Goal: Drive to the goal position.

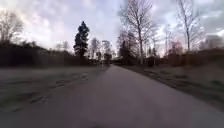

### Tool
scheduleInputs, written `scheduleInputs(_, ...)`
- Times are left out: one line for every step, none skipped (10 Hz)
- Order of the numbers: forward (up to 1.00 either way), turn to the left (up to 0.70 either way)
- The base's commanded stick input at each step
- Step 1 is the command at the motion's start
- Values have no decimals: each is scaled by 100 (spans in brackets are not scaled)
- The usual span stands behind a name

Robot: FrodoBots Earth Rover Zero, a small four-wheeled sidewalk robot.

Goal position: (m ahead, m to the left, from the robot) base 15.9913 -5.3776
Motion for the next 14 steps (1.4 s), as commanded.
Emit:
scheduleInputs(100,1)
scheduleInputs(100,1)
scheduleInputs(100,1)
scheduleInputs(100,1)
scheduleInputs(100,1)
scheduleInputs(100,1)
scheduleInputs(100,1)
scheduleInputs(100,1)
scheduleInputs(100,1)
scheduleInputs(100,1)
scheduleInputs(100,1)
scheduleInputs(100,1)
scheduleInputs(100,1)
scheduleInputs(100,-4)
